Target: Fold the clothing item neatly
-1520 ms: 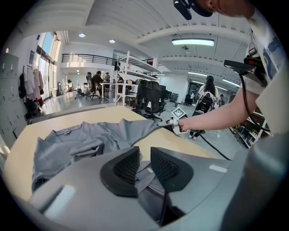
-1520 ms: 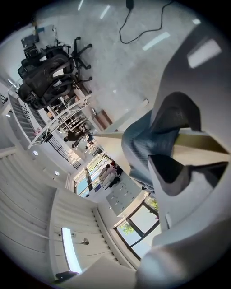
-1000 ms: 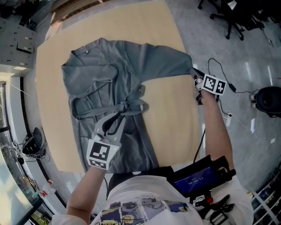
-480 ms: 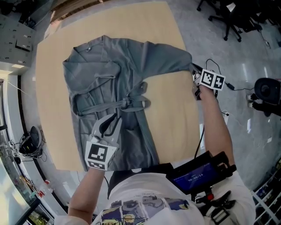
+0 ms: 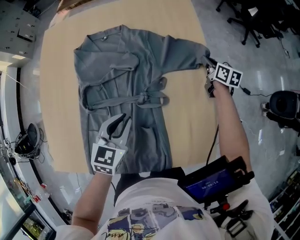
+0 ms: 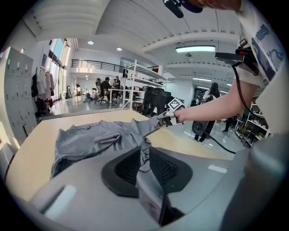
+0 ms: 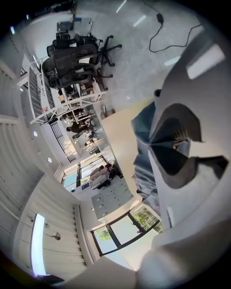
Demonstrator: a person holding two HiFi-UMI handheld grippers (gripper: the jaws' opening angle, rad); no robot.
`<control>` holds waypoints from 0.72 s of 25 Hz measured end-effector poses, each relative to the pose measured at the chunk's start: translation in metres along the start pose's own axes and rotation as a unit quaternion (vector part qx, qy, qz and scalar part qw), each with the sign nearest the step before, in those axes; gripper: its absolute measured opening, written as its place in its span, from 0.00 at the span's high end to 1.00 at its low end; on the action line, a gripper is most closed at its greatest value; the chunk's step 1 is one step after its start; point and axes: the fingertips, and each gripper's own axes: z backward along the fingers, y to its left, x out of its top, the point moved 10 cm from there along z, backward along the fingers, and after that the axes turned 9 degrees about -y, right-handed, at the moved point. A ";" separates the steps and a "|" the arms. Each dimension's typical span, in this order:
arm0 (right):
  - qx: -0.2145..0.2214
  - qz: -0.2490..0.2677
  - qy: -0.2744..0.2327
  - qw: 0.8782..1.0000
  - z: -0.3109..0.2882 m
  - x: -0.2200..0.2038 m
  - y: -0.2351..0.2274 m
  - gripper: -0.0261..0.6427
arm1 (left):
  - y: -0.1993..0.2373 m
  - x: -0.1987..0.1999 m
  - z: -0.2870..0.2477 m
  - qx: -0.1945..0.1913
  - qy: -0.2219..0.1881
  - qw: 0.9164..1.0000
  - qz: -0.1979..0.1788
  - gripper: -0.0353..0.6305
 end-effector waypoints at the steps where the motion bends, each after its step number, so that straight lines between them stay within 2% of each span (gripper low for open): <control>1: 0.003 0.004 0.001 1.000 -0.002 0.001 0.007 0.94 | 0.001 -0.001 0.004 0.001 -0.001 1.000 0.001 0.84; 18: 0.077 0.077 0.022 0.994 -0.056 0.003 0.146 0.94 | 0.032 -0.034 0.087 0.034 -0.019 0.999 0.035 0.84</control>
